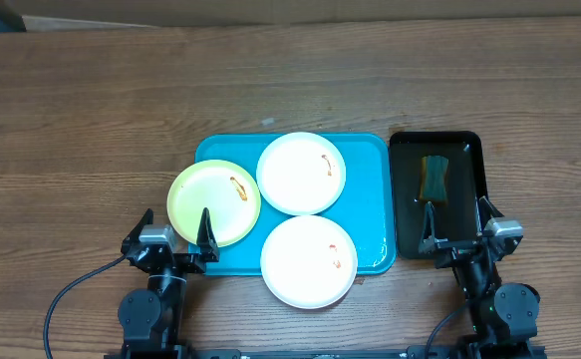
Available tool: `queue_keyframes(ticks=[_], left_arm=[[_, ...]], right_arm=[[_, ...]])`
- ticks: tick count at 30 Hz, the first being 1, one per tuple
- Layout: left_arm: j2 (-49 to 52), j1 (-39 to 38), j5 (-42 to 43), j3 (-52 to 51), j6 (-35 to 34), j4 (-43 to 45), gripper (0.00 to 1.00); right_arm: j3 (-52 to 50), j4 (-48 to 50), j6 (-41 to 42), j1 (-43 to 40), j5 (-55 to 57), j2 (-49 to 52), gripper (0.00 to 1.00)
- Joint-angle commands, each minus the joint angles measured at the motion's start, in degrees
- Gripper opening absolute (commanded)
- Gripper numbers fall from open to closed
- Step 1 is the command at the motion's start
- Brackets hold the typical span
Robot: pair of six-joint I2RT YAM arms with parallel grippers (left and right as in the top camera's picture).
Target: Clean dirty plates on tray and stack at the side
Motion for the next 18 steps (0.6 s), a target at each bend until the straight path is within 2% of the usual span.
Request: queue_keyframes(ticks=[1,15,18], left_arm=[[-0.28,-0.11,-0.59,-0.22,0.66,-0.09,1.0],[-0.28,-0.11,-0.59,-0.22,0.66,-0.09,1.0],[-0.28,-0.11,-0.59,-0.22,0.66,-0.09,1.0]], right_arm=[[-0.61,1.22,0.22,-0.15,-0.24,-0.68,1.0],[-0.61,0.33,0.28,-0.15,0.26,-0.68,1.0],[-0.57,0.44,3.82,-0.11,-1.01,-0.68,1.0]])
